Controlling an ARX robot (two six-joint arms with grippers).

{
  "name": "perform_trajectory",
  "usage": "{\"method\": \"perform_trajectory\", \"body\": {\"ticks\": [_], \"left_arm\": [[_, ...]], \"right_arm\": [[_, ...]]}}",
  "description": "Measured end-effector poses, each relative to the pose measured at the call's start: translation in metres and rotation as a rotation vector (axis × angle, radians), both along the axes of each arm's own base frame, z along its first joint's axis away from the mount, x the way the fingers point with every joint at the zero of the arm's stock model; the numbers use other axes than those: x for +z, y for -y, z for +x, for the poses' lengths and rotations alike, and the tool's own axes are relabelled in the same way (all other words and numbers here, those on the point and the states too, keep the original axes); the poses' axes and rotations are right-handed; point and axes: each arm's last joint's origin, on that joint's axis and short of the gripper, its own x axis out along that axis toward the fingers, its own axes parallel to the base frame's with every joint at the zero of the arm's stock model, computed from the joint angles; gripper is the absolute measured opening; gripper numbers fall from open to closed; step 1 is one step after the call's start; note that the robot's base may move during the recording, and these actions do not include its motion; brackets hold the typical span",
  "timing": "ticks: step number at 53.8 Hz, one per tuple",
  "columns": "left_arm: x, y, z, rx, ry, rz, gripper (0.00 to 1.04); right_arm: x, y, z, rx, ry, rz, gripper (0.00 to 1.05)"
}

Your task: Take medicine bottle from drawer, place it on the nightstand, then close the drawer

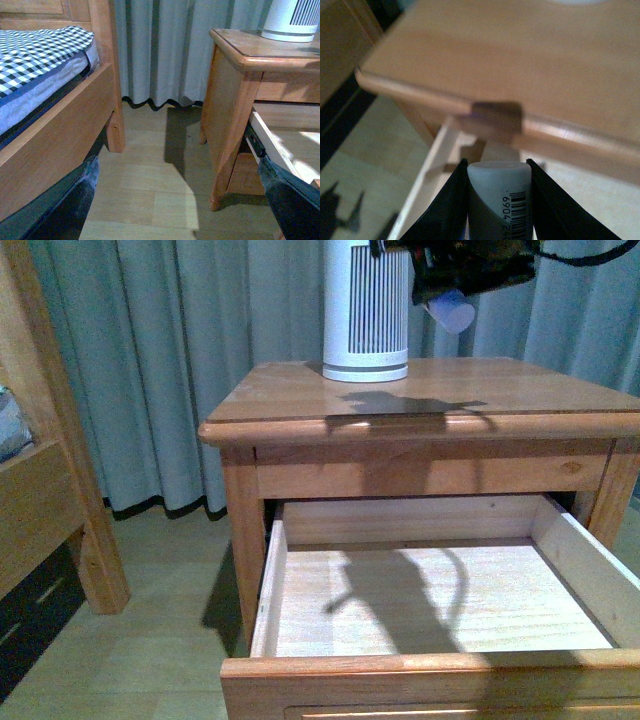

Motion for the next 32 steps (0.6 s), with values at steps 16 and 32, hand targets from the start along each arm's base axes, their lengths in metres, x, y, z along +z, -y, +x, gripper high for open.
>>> {"method": "perform_trajectory", "body": {"ticks": [16, 32], "left_arm": [[0.0, 0.0, 0.0, 0.0, 0.0, 0.0, 0.98], [0.0, 0.0, 0.0, 0.0, 0.0, 0.0, 0.98]], "right_arm": [[-0.068, 0.027, 0.075, -0.144, -0.041, -0.169, 0.3], [-0.068, 0.018, 0.062, -0.056, 0.103, -0.085, 0.74]]}}
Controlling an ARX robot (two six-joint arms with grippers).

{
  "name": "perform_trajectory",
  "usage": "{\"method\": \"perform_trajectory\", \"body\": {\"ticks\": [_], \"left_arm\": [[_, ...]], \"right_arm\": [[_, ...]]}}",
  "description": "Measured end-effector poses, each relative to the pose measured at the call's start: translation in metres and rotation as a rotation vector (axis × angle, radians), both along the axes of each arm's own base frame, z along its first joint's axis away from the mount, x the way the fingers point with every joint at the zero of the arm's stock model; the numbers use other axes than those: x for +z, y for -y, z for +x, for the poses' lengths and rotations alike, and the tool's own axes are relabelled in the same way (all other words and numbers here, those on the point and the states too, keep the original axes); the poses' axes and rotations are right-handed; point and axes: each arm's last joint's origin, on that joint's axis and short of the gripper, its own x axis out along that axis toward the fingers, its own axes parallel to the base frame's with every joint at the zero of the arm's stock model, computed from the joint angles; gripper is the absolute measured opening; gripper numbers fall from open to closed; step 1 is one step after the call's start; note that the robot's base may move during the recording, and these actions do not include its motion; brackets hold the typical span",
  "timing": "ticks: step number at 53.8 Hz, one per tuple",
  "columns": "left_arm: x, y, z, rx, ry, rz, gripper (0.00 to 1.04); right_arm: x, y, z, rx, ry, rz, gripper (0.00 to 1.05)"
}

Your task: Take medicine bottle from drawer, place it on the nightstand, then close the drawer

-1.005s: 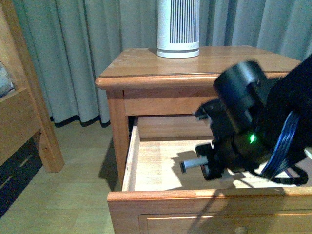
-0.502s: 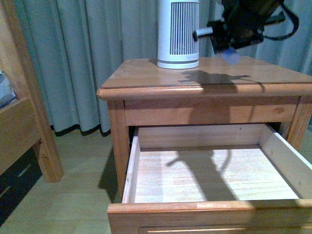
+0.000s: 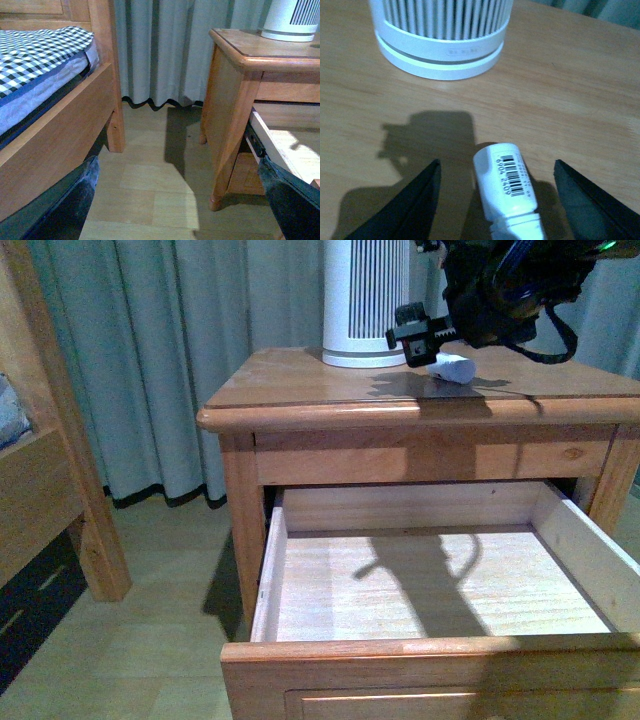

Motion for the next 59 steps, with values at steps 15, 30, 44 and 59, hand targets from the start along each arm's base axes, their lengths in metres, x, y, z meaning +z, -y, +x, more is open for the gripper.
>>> {"method": "perform_trajectory", "body": {"ticks": [15, 30, 44, 59], "left_arm": [[0.0, 0.0, 0.0, 0.0, 0.0, 0.0, 0.98], [0.0, 0.0, 0.0, 0.0, 0.0, 0.0, 0.98], [0.0, 0.0, 0.0, 0.0, 0.0, 0.0, 0.98], [0.0, 0.0, 0.0, 0.0, 0.0, 0.0, 0.98]], "right_arm": [[0.112, 0.007, -0.112, 0.177, 0.199, 0.243, 0.98], [0.058, 0.012, -0.28, 0.251, -0.036, 0.367, 0.68], [-0.089, 0.019, -0.343, 0.103, -0.294, 0.24, 0.23], [-0.161, 0.036, -0.297, 0.038, -0.161, 0.041, 0.03]]}}
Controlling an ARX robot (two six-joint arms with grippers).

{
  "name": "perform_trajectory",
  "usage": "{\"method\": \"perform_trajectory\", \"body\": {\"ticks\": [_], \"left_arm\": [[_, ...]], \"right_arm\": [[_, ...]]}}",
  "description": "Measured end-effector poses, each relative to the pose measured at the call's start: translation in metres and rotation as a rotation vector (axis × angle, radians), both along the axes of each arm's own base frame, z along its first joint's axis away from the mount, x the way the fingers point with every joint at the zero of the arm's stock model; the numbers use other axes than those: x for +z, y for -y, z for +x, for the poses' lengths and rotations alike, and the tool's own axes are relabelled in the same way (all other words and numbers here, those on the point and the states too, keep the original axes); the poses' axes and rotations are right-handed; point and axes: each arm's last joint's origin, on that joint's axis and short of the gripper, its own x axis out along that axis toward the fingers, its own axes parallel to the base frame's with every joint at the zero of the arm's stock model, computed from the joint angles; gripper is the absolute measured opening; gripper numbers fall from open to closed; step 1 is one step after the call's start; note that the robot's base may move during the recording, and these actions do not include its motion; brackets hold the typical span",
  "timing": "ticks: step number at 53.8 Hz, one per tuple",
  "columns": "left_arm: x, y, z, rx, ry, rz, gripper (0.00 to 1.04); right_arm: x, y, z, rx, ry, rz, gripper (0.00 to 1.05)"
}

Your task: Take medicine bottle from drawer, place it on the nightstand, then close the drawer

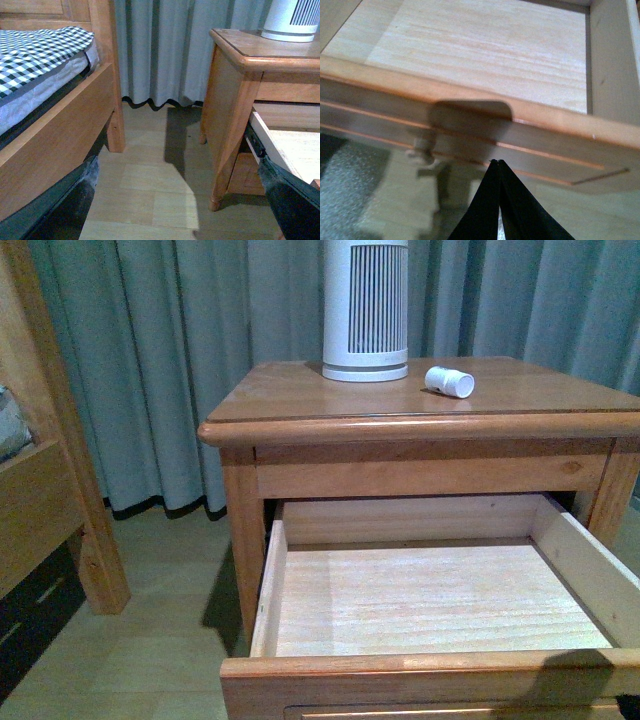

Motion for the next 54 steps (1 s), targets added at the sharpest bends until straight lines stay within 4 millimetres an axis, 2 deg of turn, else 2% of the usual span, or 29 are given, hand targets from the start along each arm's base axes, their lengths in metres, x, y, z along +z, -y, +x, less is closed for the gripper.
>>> {"method": "perform_trajectory", "body": {"ticks": [7, 14, 35, 41, 54], "left_arm": [[0.0, 0.0, 0.0, 0.0, 0.0, 0.0, 0.98], [0.0, 0.0, 0.0, 0.0, 0.0, 0.0, 0.98], [0.0, 0.0, 0.0, 0.0, 0.0, 0.0, 0.98], [0.0, 0.0, 0.0, 0.0, 0.0, 0.0, 0.98], [0.0, 0.0, 0.0, 0.0, 0.0, 0.0, 0.98]], "right_arm": [[-0.015, -0.003, 0.03, 0.031, 0.043, -0.052, 0.03], [-0.028, -0.003, 0.074, 0.025, 0.047, -0.11, 0.03], [-0.029, 0.009, 0.177, 0.032, 0.087, -0.225, 0.03], [-0.024, 0.014, 0.199, 0.032, 0.104, -0.229, 0.03], [-0.019, 0.026, 0.221, 0.03, 0.124, -0.227, 0.03]]}}
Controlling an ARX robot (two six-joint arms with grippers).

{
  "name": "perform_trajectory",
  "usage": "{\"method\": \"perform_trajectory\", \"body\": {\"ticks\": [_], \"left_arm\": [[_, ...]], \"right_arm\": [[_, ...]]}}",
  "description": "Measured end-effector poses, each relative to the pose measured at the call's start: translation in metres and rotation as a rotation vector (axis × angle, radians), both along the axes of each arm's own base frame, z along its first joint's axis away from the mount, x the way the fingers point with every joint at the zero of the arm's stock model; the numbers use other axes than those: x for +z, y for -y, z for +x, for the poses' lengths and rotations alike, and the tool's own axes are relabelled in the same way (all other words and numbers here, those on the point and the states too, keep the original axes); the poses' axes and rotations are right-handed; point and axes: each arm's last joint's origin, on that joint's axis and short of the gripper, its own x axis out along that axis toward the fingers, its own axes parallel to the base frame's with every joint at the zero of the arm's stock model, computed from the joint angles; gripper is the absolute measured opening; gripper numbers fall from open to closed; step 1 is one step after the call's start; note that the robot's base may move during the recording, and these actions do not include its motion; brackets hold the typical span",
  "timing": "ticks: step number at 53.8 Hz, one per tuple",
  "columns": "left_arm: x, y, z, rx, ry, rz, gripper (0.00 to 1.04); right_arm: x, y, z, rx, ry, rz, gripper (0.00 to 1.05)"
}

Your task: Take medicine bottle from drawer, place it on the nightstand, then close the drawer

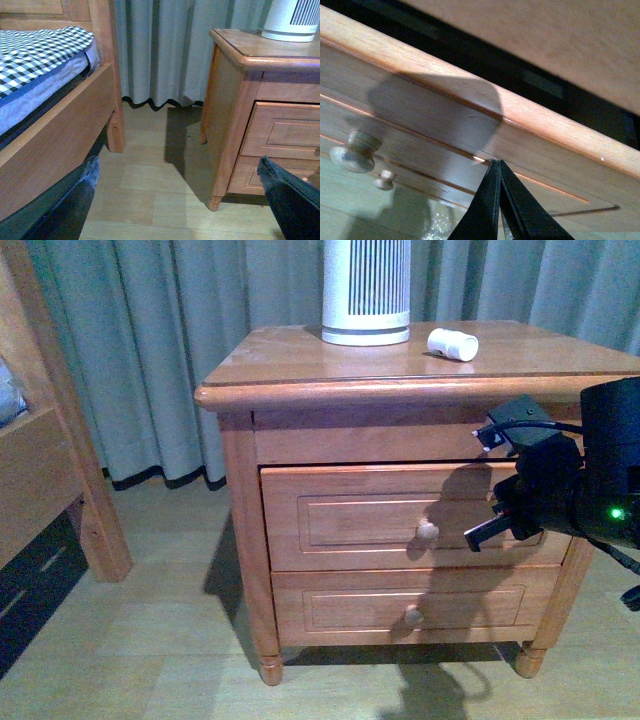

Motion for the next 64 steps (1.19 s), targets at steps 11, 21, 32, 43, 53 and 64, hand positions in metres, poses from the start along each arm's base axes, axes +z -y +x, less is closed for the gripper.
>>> {"method": "perform_trajectory", "body": {"ticks": [11, 21, 32, 43, 53, 64], "left_arm": [[0.0, 0.0, 0.0, 0.0, 0.0, 0.0, 0.98], [0.0, 0.0, 0.0, 0.0, 0.0, 0.0, 0.98], [0.0, 0.0, 0.0, 0.0, 0.0, 0.0, 0.98], [0.0, 0.0, 0.0, 0.0, 0.0, 0.0, 0.98], [0.0, 0.0, 0.0, 0.0, 0.0, 0.0, 0.98], [0.0, 0.0, 0.0, 0.0, 0.0, 0.0, 0.98]], "right_arm": [[0.001, 0.026, 0.006, -0.011, -0.009, 0.014, 0.03], [0.001, 0.031, 0.006, -0.001, -0.003, 0.022, 0.03], [0.025, 0.021, -0.014, 0.002, 0.003, 0.071, 0.03], [0.085, 0.002, -0.063, -0.006, -0.051, 0.29, 0.03], [0.164, 0.002, -0.102, 0.001, 0.064, 0.484, 0.03], [0.256, 0.004, -0.188, 0.08, 0.327, 0.578, 0.29]]}}
